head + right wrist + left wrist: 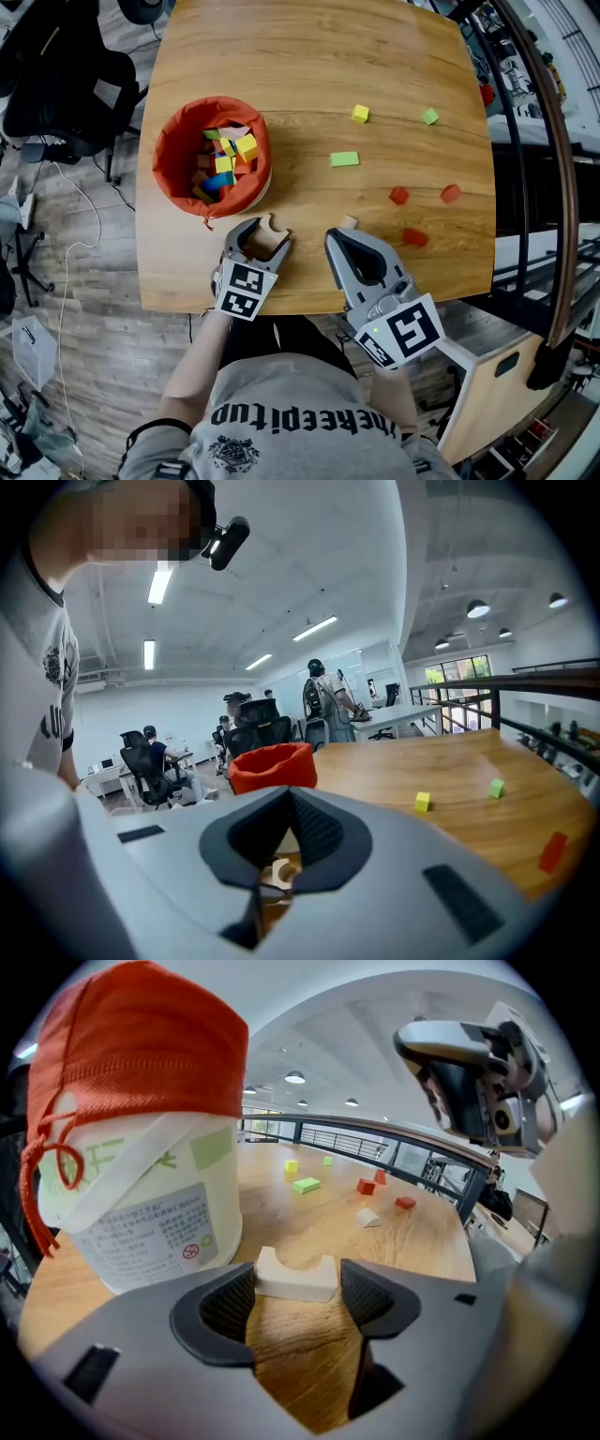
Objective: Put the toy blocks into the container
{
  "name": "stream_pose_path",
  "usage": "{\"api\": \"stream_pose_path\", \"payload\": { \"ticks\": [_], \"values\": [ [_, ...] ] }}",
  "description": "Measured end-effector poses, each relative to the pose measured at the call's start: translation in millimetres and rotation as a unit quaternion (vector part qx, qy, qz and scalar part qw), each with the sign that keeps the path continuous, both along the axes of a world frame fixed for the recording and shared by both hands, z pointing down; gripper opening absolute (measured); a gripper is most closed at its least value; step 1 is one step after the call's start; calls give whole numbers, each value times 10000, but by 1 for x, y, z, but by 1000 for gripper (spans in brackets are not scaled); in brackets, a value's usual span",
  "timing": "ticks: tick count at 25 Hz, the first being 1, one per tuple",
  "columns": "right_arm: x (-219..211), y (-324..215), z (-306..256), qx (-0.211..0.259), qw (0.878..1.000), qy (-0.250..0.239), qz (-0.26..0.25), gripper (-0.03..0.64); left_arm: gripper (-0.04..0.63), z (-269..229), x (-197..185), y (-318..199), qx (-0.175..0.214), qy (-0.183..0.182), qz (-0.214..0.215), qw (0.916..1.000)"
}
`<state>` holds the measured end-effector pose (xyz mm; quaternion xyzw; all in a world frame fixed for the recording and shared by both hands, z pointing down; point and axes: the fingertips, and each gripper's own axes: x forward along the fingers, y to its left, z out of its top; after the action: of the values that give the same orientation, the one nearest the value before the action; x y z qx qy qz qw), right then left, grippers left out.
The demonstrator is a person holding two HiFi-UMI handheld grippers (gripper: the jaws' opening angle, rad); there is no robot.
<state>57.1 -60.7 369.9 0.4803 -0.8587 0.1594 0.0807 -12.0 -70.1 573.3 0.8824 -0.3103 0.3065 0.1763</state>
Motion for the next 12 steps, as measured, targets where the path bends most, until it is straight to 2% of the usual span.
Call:
{"api": "stream_pose_path", "payload": {
  "ticks": [8, 12],
  "values": [
    [2, 2, -1, 9, 10000, 14, 37, 11, 273, -4, 0, 2, 89, -101, 150, 9998],
    [1, 3, -1, 34, 10000, 8, 40, 11, 273, -13, 3, 4, 171, -13, 234, 9996]
  ]
}}
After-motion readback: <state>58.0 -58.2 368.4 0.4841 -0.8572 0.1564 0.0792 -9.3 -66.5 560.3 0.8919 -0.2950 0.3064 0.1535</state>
